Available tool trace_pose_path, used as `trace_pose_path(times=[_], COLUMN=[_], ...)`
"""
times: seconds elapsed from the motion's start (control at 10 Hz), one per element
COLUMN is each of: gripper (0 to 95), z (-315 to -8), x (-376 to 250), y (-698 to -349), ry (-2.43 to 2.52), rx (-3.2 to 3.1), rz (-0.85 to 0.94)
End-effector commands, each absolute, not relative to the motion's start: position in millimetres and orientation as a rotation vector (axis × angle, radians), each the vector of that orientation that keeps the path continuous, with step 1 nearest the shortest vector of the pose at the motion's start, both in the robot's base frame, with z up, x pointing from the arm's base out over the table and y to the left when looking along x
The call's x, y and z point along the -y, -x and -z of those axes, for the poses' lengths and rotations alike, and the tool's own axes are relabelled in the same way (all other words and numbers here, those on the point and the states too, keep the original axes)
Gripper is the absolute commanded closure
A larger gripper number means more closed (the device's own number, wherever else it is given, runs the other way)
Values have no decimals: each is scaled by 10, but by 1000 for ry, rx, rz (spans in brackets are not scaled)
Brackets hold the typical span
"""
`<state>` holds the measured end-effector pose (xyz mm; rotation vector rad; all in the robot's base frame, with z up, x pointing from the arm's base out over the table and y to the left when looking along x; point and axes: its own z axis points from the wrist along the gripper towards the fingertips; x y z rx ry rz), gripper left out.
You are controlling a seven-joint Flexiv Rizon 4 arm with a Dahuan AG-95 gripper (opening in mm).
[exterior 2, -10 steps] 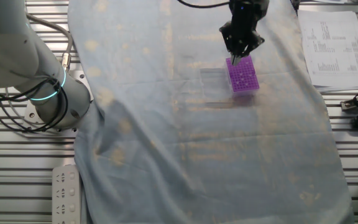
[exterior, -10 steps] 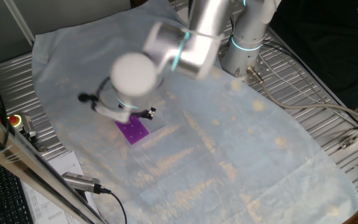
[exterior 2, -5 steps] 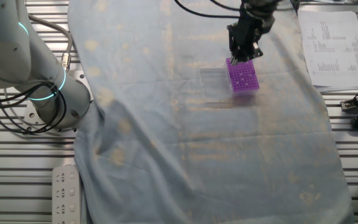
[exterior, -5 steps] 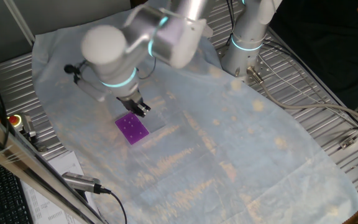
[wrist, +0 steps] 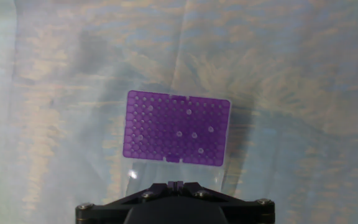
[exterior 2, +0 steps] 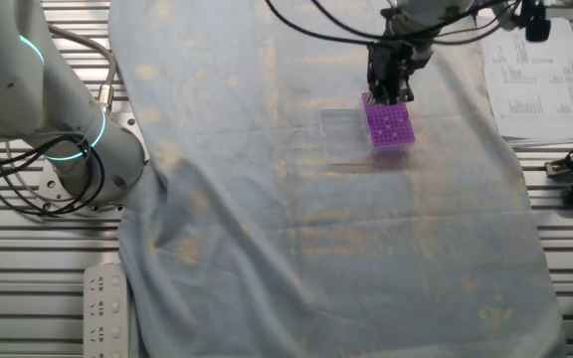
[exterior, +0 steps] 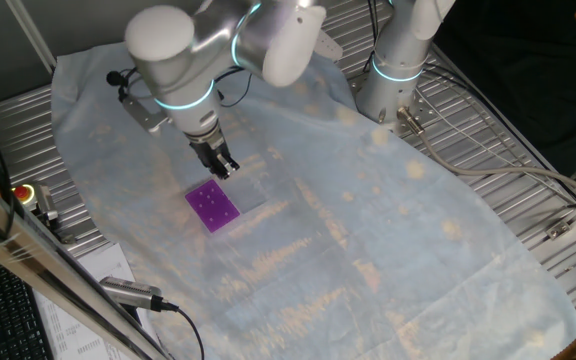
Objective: Insert a small pipette tip into the holder for small pipette tips
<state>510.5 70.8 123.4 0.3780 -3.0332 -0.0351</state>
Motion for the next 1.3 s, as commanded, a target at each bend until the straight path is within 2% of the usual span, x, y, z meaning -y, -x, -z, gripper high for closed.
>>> trace_pose_path(times=[0.1, 1.3], gripper=[950, 950], z=[-1236, -1302], x=[-699, -116], y=[-5110, -5052], ry=[-391, -379], rx=[3027, 3067], rz=[28, 3])
